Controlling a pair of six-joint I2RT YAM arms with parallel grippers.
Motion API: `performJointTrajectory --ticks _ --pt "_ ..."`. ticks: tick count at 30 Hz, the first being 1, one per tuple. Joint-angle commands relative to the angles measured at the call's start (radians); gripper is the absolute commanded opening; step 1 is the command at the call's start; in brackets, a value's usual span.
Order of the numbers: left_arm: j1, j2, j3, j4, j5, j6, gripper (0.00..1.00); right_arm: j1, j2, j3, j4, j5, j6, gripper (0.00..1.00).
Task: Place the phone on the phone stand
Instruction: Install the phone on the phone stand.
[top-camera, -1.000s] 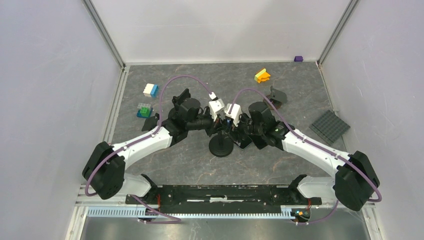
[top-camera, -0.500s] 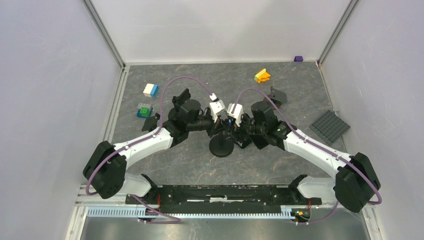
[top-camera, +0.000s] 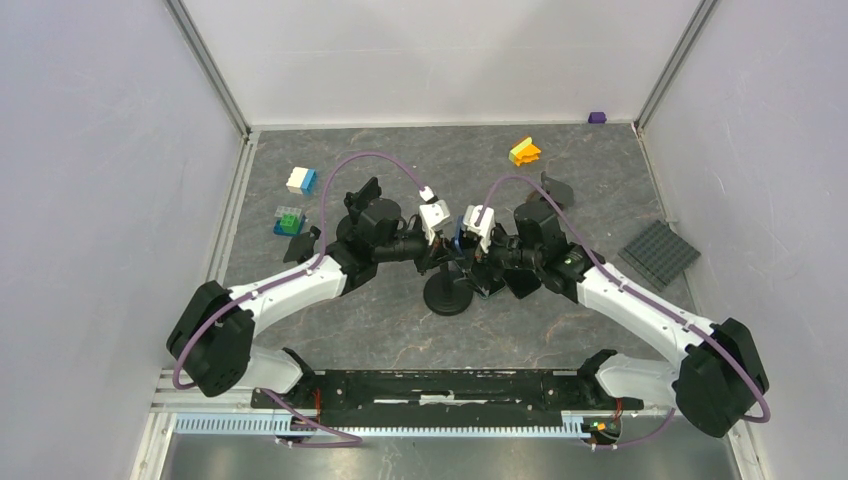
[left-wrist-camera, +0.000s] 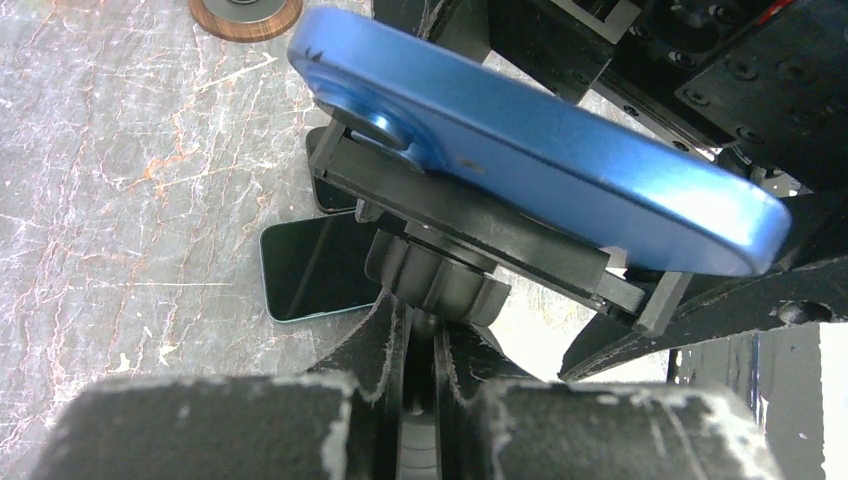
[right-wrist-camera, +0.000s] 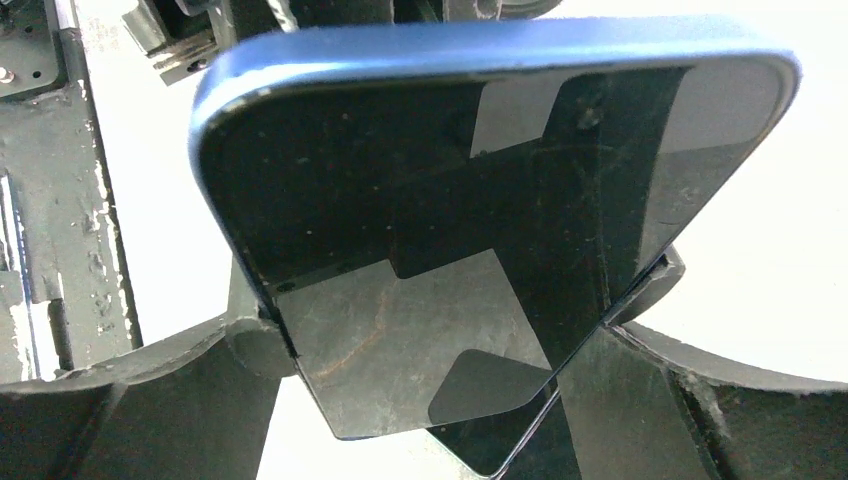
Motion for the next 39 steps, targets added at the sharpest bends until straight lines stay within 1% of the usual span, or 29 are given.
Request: performJointTrajectory --ticks 1,8,13,20,25,29,34,39 --pt "0.020 0.042 -0.017 0.017 -0.123 -0.006 0.02 0.029 -0.079 0.017 0.158 -0.223 -0.042 0.98" --pt "0.023 0.029 -0.028 0.026 -0.078 0.004 0.02 -0.020 -0.061 0.015 0.143 -0.213 -0.046 0.98" --pt "0.037 0.009 -0.057 0.056 -0.006 0.024 0.02 -0.062 -0.076 0.013 0.126 -0.212 -0.064 0.98" --pt "0.040 -0.007 -0.079 0.076 0.082 0.049 0.02 -0.110 -0.110 0.002 0.047 -0.209 -0.107 0.98" --pt "0.040 -0.004 -0.080 0.071 0.086 0.060 0.02 -0.142 -0.137 0.002 0.015 -0.222 -0.132 0.98" --pt "0.040 0.001 -0.076 0.070 0.091 0.061 0.02 -0.150 -0.147 0.005 -0.010 -0.262 -0.161 0.98" --pt "0.040 0.016 -0.062 0.035 0.117 0.082 0.02 -0.150 -0.136 0.044 -0.053 -0.314 -0.200 0.98" --pt "0.040 0.024 -0.058 0.008 0.162 0.117 0.02 -0.149 -0.098 0.114 -0.076 -0.343 -0.196 0.98"
